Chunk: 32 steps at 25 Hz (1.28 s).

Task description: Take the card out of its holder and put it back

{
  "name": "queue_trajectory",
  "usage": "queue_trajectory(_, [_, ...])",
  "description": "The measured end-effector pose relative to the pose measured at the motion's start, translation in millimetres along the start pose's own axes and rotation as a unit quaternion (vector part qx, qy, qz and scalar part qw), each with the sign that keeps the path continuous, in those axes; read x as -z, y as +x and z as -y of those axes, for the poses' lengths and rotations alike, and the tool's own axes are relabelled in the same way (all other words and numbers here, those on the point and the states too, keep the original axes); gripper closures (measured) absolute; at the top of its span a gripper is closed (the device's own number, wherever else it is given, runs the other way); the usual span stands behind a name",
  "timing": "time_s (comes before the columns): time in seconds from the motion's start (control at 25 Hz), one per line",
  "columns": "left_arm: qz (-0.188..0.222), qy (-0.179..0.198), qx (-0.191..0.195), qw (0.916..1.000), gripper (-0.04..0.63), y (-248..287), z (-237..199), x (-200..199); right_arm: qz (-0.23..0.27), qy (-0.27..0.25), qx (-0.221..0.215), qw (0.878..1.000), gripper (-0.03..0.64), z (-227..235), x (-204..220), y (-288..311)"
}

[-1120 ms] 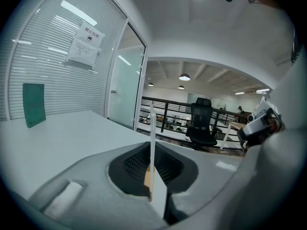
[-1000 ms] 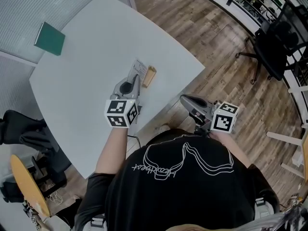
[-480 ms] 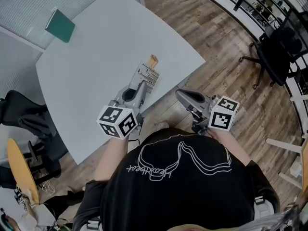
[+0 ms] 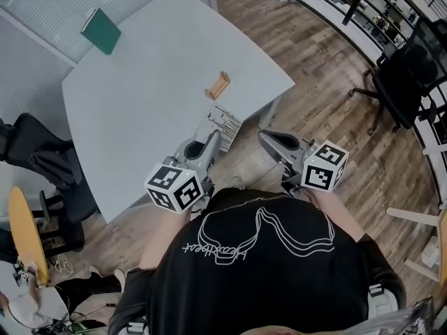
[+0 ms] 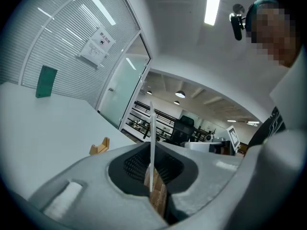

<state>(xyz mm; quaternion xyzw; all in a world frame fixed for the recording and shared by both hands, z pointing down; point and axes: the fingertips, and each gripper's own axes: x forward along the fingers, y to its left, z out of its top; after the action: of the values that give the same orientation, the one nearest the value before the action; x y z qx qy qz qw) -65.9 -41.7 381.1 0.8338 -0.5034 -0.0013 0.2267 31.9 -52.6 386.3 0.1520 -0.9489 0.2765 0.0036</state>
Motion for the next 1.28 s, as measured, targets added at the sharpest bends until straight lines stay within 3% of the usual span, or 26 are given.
queue_trajectory(0.48, [0.011,0.008,0.008,0.9999,0.571,-28,35,14,0.0,-0.033,0.012,0.999,0.607,-26,6,-23])
queue_trajectory(0.92, [0.007,0.007,0.014,0.9998,0.571,-27,39,11,-0.006,-0.018,0.018,1.0,0.607,-28,13,-25])
queue_trajectory(1.28, [-0.016,0.012,0.028,0.9994,0.57,-4,6,-3,0.004,0.009,0.043,0.999,0.607,-6,9,-1])
